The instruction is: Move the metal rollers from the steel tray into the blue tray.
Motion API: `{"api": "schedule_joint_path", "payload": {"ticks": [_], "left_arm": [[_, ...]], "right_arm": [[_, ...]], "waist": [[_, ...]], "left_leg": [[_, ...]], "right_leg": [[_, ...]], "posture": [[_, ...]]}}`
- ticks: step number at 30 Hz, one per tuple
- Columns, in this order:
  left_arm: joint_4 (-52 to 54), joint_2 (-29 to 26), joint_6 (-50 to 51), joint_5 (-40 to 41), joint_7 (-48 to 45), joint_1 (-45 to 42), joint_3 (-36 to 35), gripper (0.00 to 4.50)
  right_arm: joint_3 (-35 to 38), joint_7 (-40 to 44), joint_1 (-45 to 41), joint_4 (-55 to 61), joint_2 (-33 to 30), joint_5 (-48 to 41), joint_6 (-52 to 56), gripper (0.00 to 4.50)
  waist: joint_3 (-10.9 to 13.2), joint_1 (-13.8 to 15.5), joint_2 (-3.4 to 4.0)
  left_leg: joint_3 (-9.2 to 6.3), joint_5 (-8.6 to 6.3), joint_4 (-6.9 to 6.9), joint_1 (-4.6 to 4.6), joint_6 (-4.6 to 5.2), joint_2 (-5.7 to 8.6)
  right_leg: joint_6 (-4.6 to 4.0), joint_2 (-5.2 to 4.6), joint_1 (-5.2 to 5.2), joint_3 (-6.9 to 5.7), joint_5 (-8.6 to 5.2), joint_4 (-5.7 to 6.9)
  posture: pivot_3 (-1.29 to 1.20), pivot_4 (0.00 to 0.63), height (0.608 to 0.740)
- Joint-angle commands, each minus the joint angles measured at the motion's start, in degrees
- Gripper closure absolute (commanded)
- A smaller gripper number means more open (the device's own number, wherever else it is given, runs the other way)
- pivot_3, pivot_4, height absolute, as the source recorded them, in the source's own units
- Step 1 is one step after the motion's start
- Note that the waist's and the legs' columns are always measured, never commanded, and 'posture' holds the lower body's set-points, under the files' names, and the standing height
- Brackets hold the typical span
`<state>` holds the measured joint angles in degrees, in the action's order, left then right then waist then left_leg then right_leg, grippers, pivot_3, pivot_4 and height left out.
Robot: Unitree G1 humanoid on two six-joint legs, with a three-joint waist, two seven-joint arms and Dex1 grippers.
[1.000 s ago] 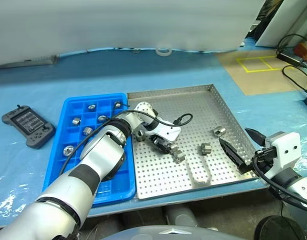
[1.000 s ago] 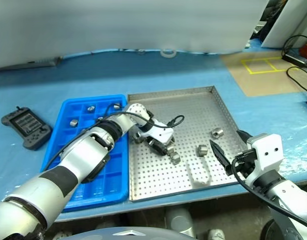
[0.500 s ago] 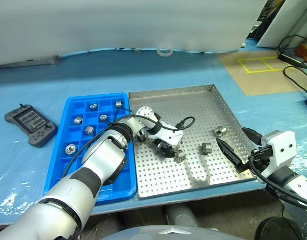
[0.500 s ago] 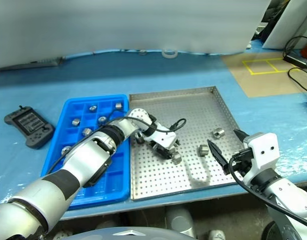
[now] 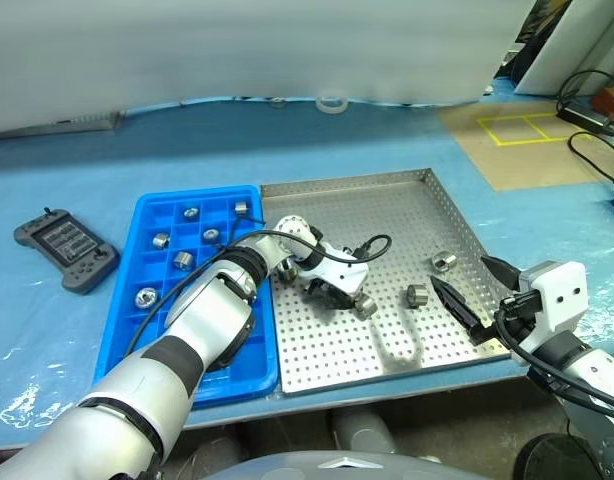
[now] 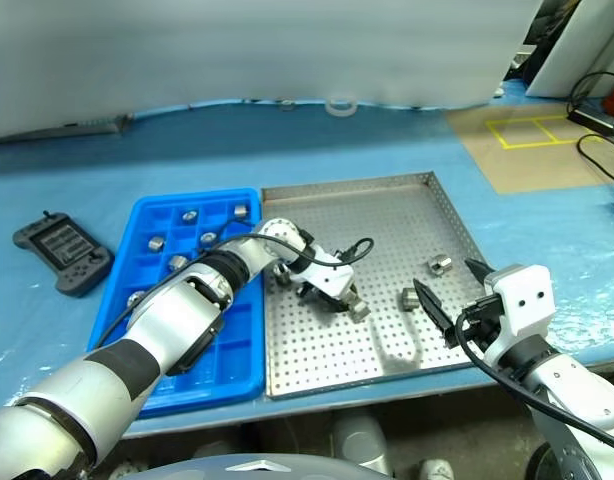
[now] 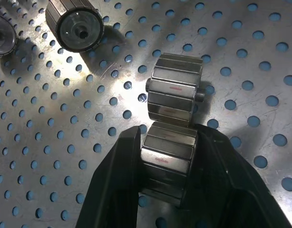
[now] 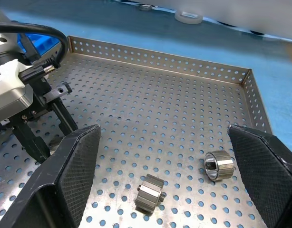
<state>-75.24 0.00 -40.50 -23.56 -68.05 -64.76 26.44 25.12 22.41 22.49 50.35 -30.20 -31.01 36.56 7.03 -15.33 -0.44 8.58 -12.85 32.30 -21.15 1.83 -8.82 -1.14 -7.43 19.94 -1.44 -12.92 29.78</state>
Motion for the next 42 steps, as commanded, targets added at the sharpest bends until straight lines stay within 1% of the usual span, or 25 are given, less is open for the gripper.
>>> {"api": "schedule_joint_path", "payload": {"ticks": [1,6,8,10,13,16,18,21,24,27,29,33,36,40,42], "left_arm": [[1.1,0.2,1.1,1.0,2.2,-0.8,-1.5,3.15],[2.5,-0.9,4.5,7.2,-0.3,-2.3,-7.5,3.15],[3.2,-2.5,5.5,9.1,-0.6,-2.5,-9.7,3.15],[3.7,-4.5,5.8,9.5,0.7,-2.1,-10.7,3.15],[4.5,-6.8,6.1,10.0,0.9,-1.2,-11.5,3.15],[5.4,-8.3,6.9,11.9,-0.9,-0.2,-12.9,3.15],[5.8,-8.5,6.9,12.3,-0.1,0.1,-13.4,3.15],[7.1,-8.0,7.2,14.2,-0.6,0.2,-14.6,3.15],[8.7,-7.3,8.1,15.8,-2.0,0.3,-15.4,3.15],[11.0,-6.9,8.5,16.8,-3.0,1.5,-15.2,3.15],[13.8,-6.7,9.3,18.0,-5.5,3.1,-14.7,3.15],[20.3,-6.7,11.6,20.2,-10.2,6.4,-13.5,3.15],[23.4,-6.7,13.5,20.9,-11.4,7.5,-12.8,3.15],[24.2,-6.6,14.3,21.0,-10.9,7.6,-12.5,3.15],[23.9,-6.5,14.3,21.0,-10.3,7.2,-12.4,3.15]], "right_arm": [[0.0,0.5,-1.0,0.5,-0.6,0.2,-1.5,0.0],[-0.7,3.0,-3.2,0.1,-2.3,-1.7,-1.2,0.0],[-0.8,4.6,-6.1,-1.0,-3.9,-3.1,-1.0,0.0],[-1.6,5.5,-11.6,-2.7,-5.3,-5.3,-0.4,0.0],[-5.2,8.2,-17.5,-5.8,-8.0,-5.6,0.3,0.0],[-10.4,10.9,-22.4,-11.6,-9.9,-2.9,-0.7,0.0],[-13.1,13.1,-24.2,-14.1,-10.5,-2.1,-1.6,0.0],[-16.9,15.9,-25.8,-16.6,-10.6,-0.7,-2.9,0.0],[-20.0,17.3,-26.9,-19.5,-10.5,2.4,-5.2,0.0],[-22.5,17.7,-27.8,-22.7,-9.5,5.3,-7.9,0.0],[-23.8,17.7,-28.0,-24.3,-8.8,7.1,-9.8,0.0],[-24.7,17.2,-29.2,-27.2,-6.9,9.6,-12.5,0.0],[-25.0,17.0,-29.9,-27.6,-5.6,9.9,-12.9,0.0],[-25.2,17.2,-29.9,-27.2,-4.9,10.2,-12.8,0.0],[-25.1,17.5,-29.4,-27.0,-4.8,10.2,-12.8,0.41]], "waist": [[0.0,0.0,0.04],[0.0,0.3,0.06],[0.0,0.4,0.05],[0.0,0.4,0.04],[0.1,0.8,0.12],[0.1,2.3,0.08],[0.1,3.7,0.08],[0.1,6.4,0.05],[0.1,9.6,0.02],[0.1,11.9,-0.01],[0.1,13.0,-0.04],[0.1,14.3,-0.06],[0.2,14.7,-0.11],[0.2,14.6,-0.12],[0.2,14.6,-0.12]], "left_leg": [[0.0,0.0,-0.01,-0.02,0.01,-0.02],[-0.01,0.01,-0.02,-0.15,0.03,-0.04],[-0.01,-0.01,0.03,-0.16,0.06,-0.03],[0.01,-0.02,0.08,-0.13,0.08,0.0],[-0.01,-0.02,0.13,-0.06,0.07,0.0],[-0.04,0.0,0.12,-0.09,0.06,-0.08],[-0.03,0.01,0.12,-0.2,0.07,-0.09],[0.0,-0.02,0.29,-0.39,0.15,-0.06],[0.03,-0.02,0.34,-0.52,0.15,-0.1],[0.11,-0.03,0.5,-0.53,0.18,-0.09],[0.17,-0.03,0.56,-0.46,0.19,-0.06],[0.27,0.02,0.6,-0.36,0.14,-0.06],[0.3,0.12,0.6,-0.36,0.07,-0.08],[0.3,0.18,0.55,-0.28,-0.01,-0.11],[0.31,0.19,0.51,-0.24,-0.03,-0.12]], "right_leg": [[0.0,0.0,0.02,0.0,0.0,0.0],[0.0,0.01,0.13,-0.02,0.0,0.02],[-0.01,0.0,0.12,-0.02,0.01,0.05],[-0.01,-0.01,0.11,-0.04,0.01,0.09],[-0.02,-0.01,0.05,-0.06,0.02,0.13],[-0.04,0.0,0.06,-0.04,0.02,0.17],[-0.05,-0.01,0.19,-0.02,0.03,0.26],[-0.13,-0.11,0.54,0.0,0.0,1.0],[-0.19,-0.1,0.72,0.02,-0.03,1.12],[-0.22,-0.12,0.73,0.11,-0.04,1.2],[-0.25,-0.18,0.71,0.16,-0.03,1.21],[-0.31,-0.18,0.76,0.28,0.0,1.43],[-0.31,-0.17,0.87,0.33,0.0,1.63],[-0.31,-0.14,0.88,0.36,0.0,1.71],[-0.31,-0.12,0.87,0.38,0.0,1.71]], "posture": [[-0.58,0.15,0.74],[-0.53,0.15,0.74],[-0.5,0.15,0.74],[-0.46,0.15,0.74],[-0.42,0.15,0.74],[-0.37,0.15,0.74],[-0.33,0.15,0.74],[-0.31,0.15,0.74],[-0.28,0.15,0.74],[-0.27,0.15,0.74],[-0.26,0.15,0.74],[-0.26,0.15,0.74],[-0.26,0.15,0.74],[-0.26,0.15,0.74],[-0.26,0.15,0.74]]}}
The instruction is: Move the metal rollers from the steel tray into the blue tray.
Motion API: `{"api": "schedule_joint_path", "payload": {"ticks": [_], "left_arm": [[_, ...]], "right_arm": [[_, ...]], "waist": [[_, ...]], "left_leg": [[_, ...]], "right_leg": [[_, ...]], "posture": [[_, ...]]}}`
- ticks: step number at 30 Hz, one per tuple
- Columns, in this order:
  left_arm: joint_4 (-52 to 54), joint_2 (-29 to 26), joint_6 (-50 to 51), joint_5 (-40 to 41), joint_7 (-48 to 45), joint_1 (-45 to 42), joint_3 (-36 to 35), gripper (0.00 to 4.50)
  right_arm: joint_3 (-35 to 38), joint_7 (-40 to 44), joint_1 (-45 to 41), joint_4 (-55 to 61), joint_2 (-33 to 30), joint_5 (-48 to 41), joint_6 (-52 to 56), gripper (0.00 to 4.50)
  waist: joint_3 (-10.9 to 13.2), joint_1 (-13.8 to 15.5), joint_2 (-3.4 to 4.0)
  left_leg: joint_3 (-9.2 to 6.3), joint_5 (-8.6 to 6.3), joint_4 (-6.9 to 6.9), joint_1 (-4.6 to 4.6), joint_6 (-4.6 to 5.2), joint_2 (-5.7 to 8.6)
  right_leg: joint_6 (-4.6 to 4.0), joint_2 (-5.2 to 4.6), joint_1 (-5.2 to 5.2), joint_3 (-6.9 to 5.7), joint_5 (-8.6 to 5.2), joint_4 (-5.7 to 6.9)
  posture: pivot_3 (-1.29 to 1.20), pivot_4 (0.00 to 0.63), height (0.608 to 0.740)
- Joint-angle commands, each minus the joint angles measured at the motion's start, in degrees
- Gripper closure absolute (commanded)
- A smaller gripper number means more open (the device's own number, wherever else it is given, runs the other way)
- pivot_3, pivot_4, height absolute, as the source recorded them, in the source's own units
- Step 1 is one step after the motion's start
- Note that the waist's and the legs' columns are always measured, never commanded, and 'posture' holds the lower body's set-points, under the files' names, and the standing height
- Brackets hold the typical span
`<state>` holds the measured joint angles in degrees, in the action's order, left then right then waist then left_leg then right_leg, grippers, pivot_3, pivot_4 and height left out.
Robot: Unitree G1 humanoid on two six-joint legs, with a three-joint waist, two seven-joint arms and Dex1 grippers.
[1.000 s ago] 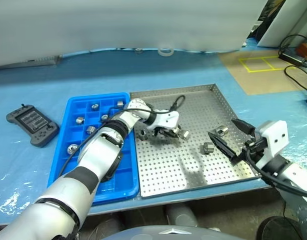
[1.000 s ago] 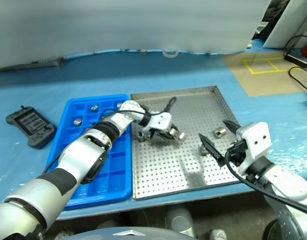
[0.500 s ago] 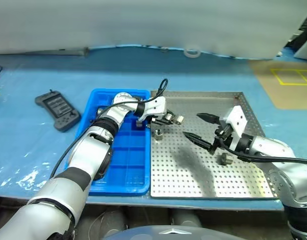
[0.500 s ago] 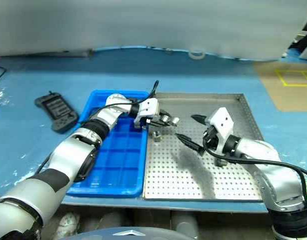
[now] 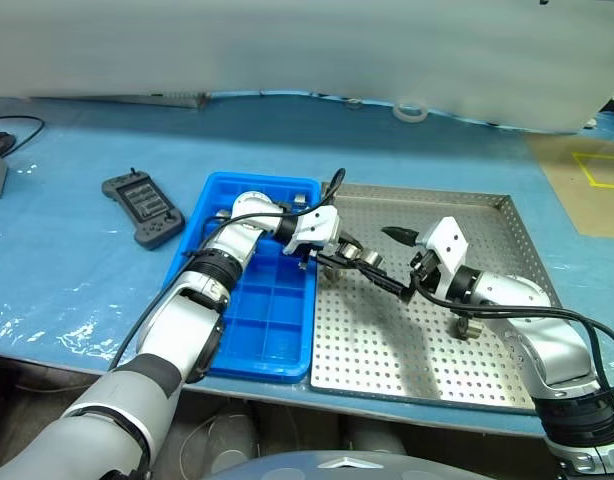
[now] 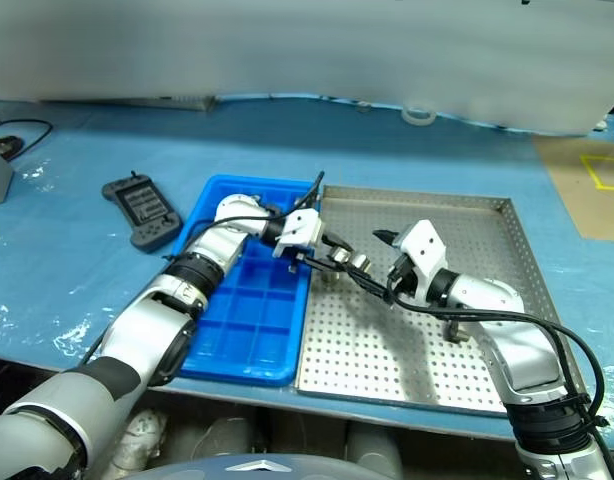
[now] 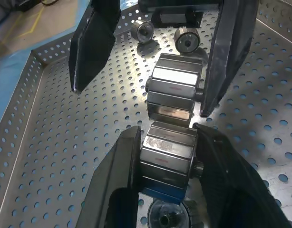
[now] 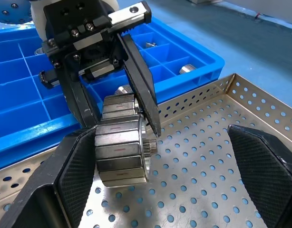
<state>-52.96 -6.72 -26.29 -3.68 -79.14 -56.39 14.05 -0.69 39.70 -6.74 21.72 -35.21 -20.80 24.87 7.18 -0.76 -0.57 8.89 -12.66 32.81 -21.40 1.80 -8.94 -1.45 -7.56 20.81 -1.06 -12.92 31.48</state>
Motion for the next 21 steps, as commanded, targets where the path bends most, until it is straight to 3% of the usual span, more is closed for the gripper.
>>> {"api": "schedule_joint_path", "payload": {"ticks": [1,9,16,21], "left_arm": [[1.5,0.2,0.1,1.2,0.9,-1.3,0.0,3.15],[2.2,0.2,0.3,1.3,0.6,-0.5,0.7,3.15],[1.5,-0.5,0.4,0.9,2.4,-1.2,0.1,3.15],[1.9,-1.3,3.6,2.9,4.4,-2.0,-2.1,3.15]], "right_arm": [[0.8,0.3,0.1,1.8,0.2,-0.1,-1.1,0.62],[1.1,0.4,0.6,2.9,0.4,0.1,-0.9,3.29],[1.8,0.5,-0.4,1.3,-0.2,1.3,-1.3,3.31],[0.3,-0.3,-0.9,-2.2,-1.8,8.2,-7.8,3.31]], "waist": [[0.0,0.0,0.0],[0.0,-0.1,-0.01],[0.0,0.0,-0.02],[0.0,0.0,-0.03]], "left_leg": [[0.0,0.01,-0.03,0.0,-0.02,-0.01],[0.02,0.05,-0.15,0.0,-0.08,-0.12],[0.03,0.09,-0.18,0.01,-0.16,-0.15],[0.03,0.1,-0.22,0.01,-0.17,-0.16]], "right_leg": [[0.0,0.02,0.01,0.0,0.0,-0.01],[0.0,0.11,0.06,-0.01,0.0,-0.07],[0.0,0.13,0.06,-0.01,0.0,-0.1],[0.0,0.14,0.07,-0.02,0.0,-0.11]], "posture": [[-0.26,0.15,0.74],[-0.28,0.15,0.74],[-0.27,0.15,0.74],[-0.26,0.15,0.74]]}}
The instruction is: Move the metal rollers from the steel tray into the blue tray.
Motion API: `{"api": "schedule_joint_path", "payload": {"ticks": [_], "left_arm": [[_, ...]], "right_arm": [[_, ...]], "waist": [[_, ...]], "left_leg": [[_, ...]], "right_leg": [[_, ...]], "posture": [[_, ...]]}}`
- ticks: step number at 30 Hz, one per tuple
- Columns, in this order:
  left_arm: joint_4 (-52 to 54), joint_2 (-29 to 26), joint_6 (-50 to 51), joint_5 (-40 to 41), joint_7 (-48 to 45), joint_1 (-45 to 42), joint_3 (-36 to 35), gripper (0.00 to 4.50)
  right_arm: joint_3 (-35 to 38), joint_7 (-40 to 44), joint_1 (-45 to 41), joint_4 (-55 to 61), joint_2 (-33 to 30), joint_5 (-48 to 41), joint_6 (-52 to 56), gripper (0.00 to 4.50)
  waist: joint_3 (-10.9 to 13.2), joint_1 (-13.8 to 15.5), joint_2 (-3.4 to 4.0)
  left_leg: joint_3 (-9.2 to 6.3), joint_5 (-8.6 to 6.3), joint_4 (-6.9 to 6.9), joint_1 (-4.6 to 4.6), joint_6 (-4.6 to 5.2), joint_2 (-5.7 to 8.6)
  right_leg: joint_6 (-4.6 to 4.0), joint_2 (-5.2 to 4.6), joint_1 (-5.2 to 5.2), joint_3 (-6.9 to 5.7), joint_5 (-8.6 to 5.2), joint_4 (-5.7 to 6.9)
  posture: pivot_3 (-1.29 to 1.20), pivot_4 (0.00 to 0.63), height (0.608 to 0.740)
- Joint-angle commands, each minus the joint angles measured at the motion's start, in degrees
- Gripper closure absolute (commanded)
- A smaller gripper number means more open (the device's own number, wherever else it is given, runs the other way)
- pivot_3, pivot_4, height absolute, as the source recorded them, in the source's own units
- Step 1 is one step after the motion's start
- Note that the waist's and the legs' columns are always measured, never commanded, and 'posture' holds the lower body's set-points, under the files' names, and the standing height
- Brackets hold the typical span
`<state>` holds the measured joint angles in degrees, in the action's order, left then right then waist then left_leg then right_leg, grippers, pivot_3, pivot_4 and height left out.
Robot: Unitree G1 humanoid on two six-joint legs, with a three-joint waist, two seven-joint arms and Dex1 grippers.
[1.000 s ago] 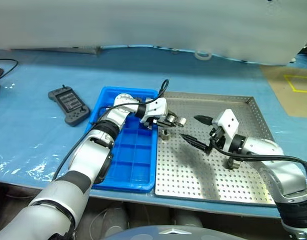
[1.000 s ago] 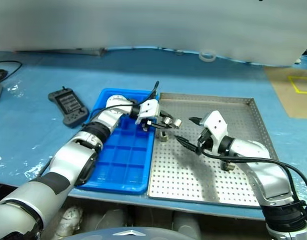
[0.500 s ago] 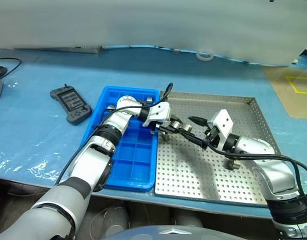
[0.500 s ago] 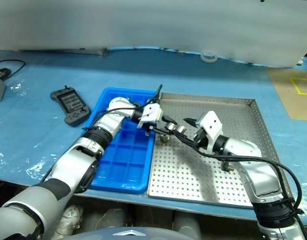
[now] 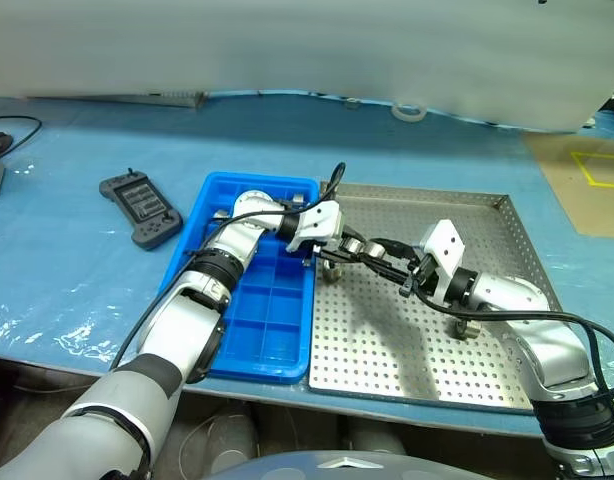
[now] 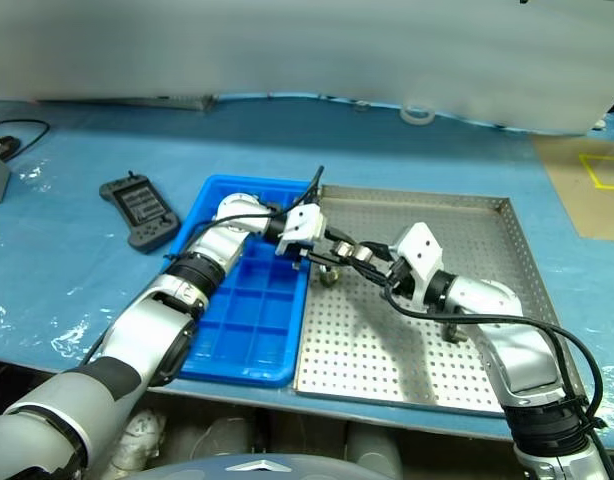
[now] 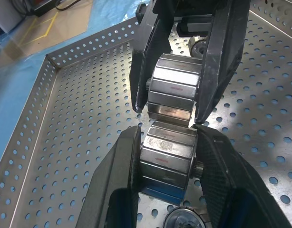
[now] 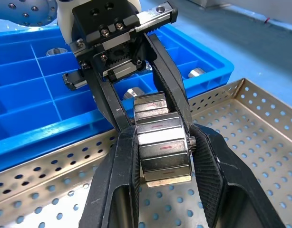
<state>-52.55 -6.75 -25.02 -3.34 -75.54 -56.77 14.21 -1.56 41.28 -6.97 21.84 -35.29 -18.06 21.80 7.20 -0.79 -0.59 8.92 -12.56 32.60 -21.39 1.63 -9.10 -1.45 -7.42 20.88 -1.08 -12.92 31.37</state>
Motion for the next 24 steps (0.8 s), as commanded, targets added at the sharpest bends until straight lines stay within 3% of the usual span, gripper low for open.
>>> {"api": "schedule_joint_path", "payload": {"ticks": [1,6,15,19,24], "left_arm": [[2.2,-1.4,3.3,3.2,0.9,-1.6,-2.7,3.15],[8.9,-4.0,10.9,7.9,2.2,-0.7,-6.0,3.15],[17.0,-16.6,17.8,10.3,6.8,3.3,-10.8,3.15],[28.5,-22.4,23.5,12.1,5.3,11.4,-11.8,3.15],[55.7,-29.8,40.2,21.8,5.4,28.8,-15.4,3.15]], "right_arm": [[0.6,-2.3,-0.8,-3.3,-2.0,7.3,-6.8,3.31],[1.9,-3.6,-2.2,-5.0,0.1,6.0,-7.6,3.31],[1.1,-2.5,-3.5,-9.6,1.0,5.8,-9.5,3.31],[1.8,-1.2,-4.0,-9.6,2.5,3.2,-7.8,3.31],[6.4,-2.6,-8.4,-8.0,6.5,-6.6,0.6,3.31]], "waist": [[0.0,0.0,-0.01],[0.1,0.1,-0.12],[0.1,0.2,-0.25],[0.2,1.6,-0.21],[0.3,2.2,-0.31]], "left_leg": [[0.0,0.0,-0.01,0.0,-0.01,0.0],[0.04,0.09,-0.23,0.01,-0.15,-0.02],[0.05,0.22,-0.44,0.07,-0.37,-0.32],[0.04,0.25,-0.57,0.16,-0.42,-0.33],[0.05,0.27,-0.62,0.13,-0.46,-0.37]], "right_leg": [[0.0,0.0,0.0,0.0,0.0,0.0],[0.0,0.03,0.12,0.0,0.0,0.0],[0.0,0.32,0.21,-0.07,0.0,-0.02],[-0.08,0.31,0.11,-0.15,-0.04,-0.04],[-0.11,0.32,0.13,-0.2,-0.06,0.0]], "posture": [[-0.26,0.15,0.74],[-0.18,0.15,0.74],[-0.09,0.15,0.74],[-0.06,0.15,0.74],[-0.02,0.15,0.74]]}}
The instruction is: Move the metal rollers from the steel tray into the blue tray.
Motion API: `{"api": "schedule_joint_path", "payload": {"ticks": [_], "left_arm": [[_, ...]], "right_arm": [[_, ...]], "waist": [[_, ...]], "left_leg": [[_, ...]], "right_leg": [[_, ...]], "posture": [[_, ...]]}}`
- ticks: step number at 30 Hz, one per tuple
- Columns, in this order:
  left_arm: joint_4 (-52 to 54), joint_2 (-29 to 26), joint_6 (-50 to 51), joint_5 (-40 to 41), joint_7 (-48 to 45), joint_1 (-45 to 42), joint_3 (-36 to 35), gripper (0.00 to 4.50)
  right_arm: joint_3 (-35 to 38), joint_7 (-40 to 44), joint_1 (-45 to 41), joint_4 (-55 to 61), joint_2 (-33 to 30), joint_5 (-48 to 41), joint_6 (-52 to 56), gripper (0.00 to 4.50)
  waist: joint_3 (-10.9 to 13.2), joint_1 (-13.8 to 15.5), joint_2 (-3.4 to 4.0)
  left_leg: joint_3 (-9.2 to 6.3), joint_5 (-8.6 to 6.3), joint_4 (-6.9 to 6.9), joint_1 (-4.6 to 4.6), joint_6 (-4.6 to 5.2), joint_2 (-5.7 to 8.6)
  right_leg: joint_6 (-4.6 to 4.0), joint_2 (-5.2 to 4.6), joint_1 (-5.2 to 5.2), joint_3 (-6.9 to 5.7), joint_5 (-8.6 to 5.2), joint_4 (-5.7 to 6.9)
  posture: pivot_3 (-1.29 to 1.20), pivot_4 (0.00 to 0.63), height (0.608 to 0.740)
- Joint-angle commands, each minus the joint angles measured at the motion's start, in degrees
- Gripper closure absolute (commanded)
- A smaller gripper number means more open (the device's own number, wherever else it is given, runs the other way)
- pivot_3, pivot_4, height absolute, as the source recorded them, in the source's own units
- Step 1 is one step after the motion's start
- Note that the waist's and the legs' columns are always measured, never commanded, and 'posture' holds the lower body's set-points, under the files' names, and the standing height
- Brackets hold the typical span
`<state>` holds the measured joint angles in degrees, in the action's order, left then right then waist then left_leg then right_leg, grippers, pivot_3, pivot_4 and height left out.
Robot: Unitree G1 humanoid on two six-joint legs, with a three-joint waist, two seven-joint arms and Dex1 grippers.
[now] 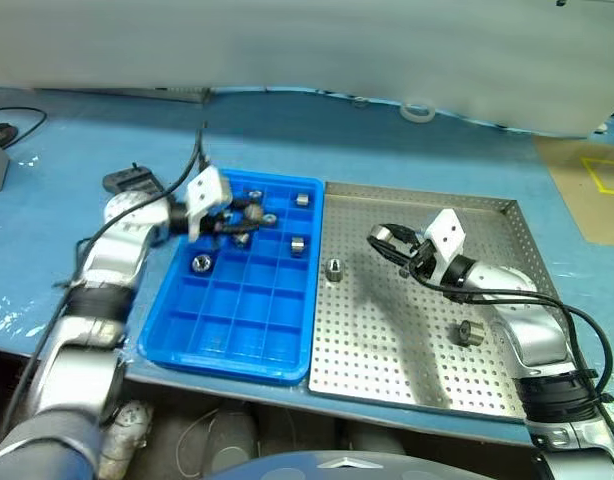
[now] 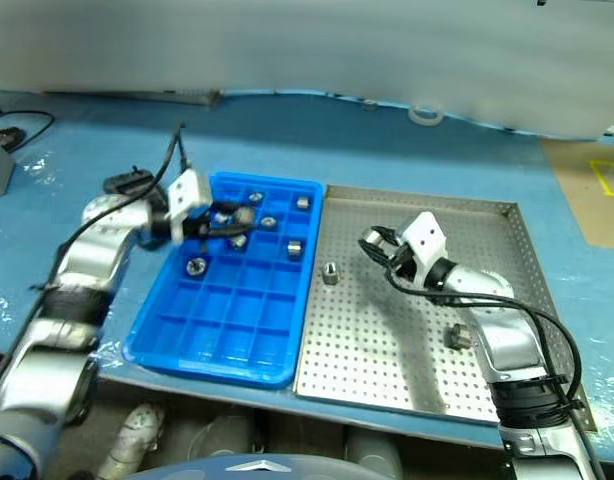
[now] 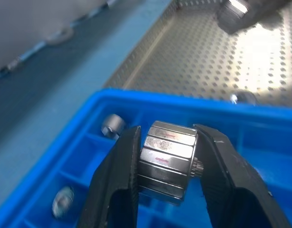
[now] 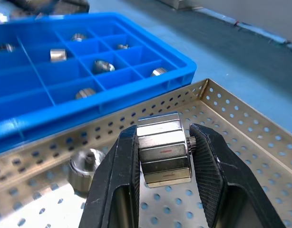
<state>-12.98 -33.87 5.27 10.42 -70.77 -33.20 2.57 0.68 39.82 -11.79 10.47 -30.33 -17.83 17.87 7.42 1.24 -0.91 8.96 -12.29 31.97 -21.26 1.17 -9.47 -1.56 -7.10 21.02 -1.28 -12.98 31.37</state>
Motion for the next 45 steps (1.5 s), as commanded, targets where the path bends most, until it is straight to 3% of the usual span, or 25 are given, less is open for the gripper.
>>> {"api": "schedule_joint_path", "payload": {"ticks": [1,5,11,14,22,27,38,45], "left_arm": [[20.0,-3.6,13.7,10.8,1.5,7.6,-5.1,3.15],[26.5,-4.0,28.1,19.6,10.0,16.5,-13.2,3.15],[30.9,-3.5,29.3,19.6,17.6,26.2,-17.2,3.15],[34.8,-5.3,28.4,20.7,16.4,35.8,-21.4,3.15],[38.2,-10.6,25.6,22.7,10.7,49.8,-28.7,3.15],[36.4,-10.3,23.5,21.5,11.7,52.4,-29.9,3.15],[40.0,-9.9,25.6,20.2,18.3,50.2,-24.3,3.15],[37.7,-11.7,24.7,19.3,17.3,51.1,-24.7,0.83]], "right_arm": [[5.0,-1.5,-4.5,3.6,2.1,-8.3,6.1,3.31],[3.9,-3.5,-6.9,2.3,3.8,-7.6,7.9,3.31],[2.0,-4.0,-7.2,1.9,5.6,-6.8,7.8,3.31],[1.3,-3.2,-7.7,1.5,5.8,-6.7,8.1,3.31],[-0.2,-0.5,-10.1,-0.9,5.8,-6.0,7.1,3.31],[-1.5,0.4,-10.9,-3.3,6.8,-5.0,5.7,3.31],[-2.2,1.4,-11.4,-4.2,7.6,-3.9,4.7,3.31],[-2.7,1.5,-11.0,-4.0,8.5,-3.6,4.2,3.31]], "waist": [[0.0,0.2,0.01],[0.1,1.3,0.02],[0.1,1.8,-0.14],[0.0,1.3,-0.32],[0.0,2.2,-0.32],[0.1,3.6,-0.32],[0.0,4.5,-0.45],[0.0,4.5,-0.47]], "left_leg": [[0.0,0.04,-0.02,-0.01,-0.07,0.01],[0.02,0.06,-0.21,0.3,-0.5,0.02],[0.55,0.61,-1.12,0.63,-1.43,-0.38],[0.54,0.81,-1.3,0.65,-1.76,-0.7],[0.55,0.98,-1.83,0.79,-2.07,-1.08],[0.59,0.91,-1.92,1.16,-1.98,-1.09],[0.59,1.14,-1.92,1.22,-2.37,-1.17],[0.59,1.25,-1.92,1.3,-2.58,-1.52]], "right_leg": [[-0.01,0.0,0.02,0.0,0.0,0.01],[-0.19,0.02,-0.04,0.01,-0.11,0.14],[-0.17,0.44,-0.02,0.0,-0.16,-0.06],[-0.15,0.81,0.04,0.0,-0.15,-0.17],[-0.11,1.17,0.04,-0.15,-0.15,-0.48],[-0.07,1.15,-0.15,-0.04,-0.17,-0.47],[0.03,1.24,-0.09,0.0,-0.11,-0.27],[0.04,1.65,-0.06,0.01,-0.1,-0.14]], "posture": [[-0.02,0.15,0.74],[0.0,0.15,0.74],[0.04,0.15,0.74],[0.07,0.15,0.74],[0.13,0.15,0.74],[0.16,0.15,0.74],[0.18,0.15,0.74],[0.17,0.15,0.74]]}}
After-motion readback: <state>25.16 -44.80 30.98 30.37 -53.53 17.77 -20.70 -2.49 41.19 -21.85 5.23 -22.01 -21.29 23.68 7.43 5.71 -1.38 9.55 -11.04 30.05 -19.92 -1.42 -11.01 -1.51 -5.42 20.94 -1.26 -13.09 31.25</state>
